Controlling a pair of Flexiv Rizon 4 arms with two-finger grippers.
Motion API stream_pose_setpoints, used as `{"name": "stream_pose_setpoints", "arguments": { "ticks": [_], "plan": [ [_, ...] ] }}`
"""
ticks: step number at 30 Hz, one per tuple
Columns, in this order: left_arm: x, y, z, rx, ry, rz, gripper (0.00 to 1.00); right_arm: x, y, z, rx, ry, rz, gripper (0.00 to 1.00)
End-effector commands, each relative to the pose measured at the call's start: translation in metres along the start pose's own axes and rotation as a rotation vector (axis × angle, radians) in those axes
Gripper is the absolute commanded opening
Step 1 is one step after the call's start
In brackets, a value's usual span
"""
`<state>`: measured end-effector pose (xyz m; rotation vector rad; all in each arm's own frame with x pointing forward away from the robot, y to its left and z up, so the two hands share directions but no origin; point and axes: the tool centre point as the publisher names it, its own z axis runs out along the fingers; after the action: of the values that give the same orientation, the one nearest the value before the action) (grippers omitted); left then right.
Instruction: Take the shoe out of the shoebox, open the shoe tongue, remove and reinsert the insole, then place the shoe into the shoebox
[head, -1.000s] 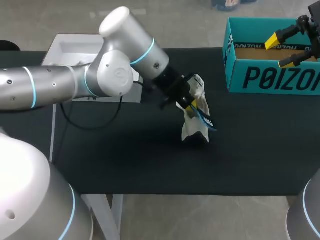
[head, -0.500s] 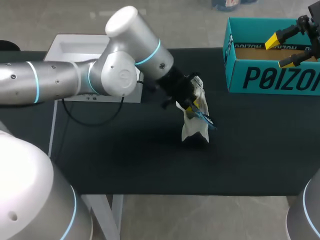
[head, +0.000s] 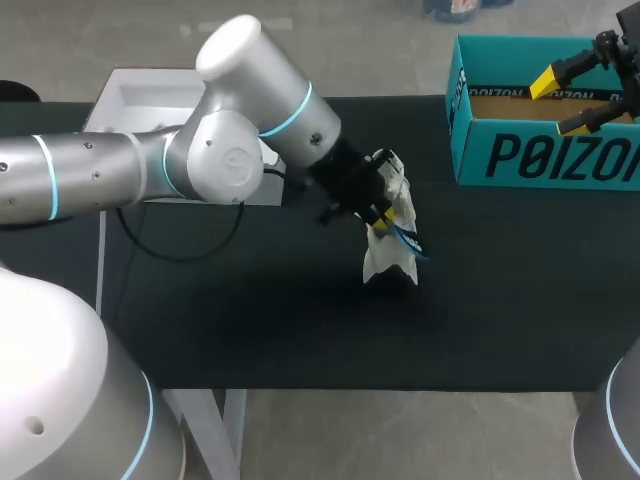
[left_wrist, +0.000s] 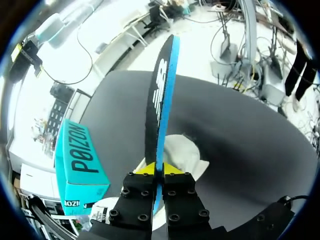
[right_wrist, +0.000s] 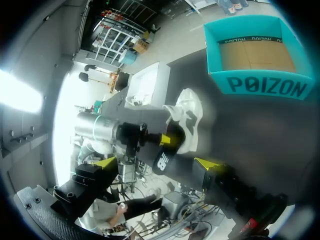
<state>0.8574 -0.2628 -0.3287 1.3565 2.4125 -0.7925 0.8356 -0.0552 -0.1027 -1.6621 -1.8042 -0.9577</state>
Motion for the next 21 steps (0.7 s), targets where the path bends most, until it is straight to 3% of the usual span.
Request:
{"name": "stream_pose_setpoints", "arguments": {
  "ticks": [1, 17, 21],
  "plan": [
    [0.002, 0.005, 0.005, -0.010, 0.009, -0.006, 0.00, 0.000, 0.002, 0.000, 0.003, -0.002, 0.000, 1.00],
    [-0.013, 0.036, 0.018, -0.166, -0.026, -0.053, 0.00, 0.000, 0.002, 0.000, 0.003, -0.002, 0.000, 1.00],
    [-0.016, 0.033, 0.014, -0.141, -0.079, -0.083, 0.00, 0.000, 0.002, 0.000, 0.003, -0.002, 0.000, 1.00]
  ]
}}
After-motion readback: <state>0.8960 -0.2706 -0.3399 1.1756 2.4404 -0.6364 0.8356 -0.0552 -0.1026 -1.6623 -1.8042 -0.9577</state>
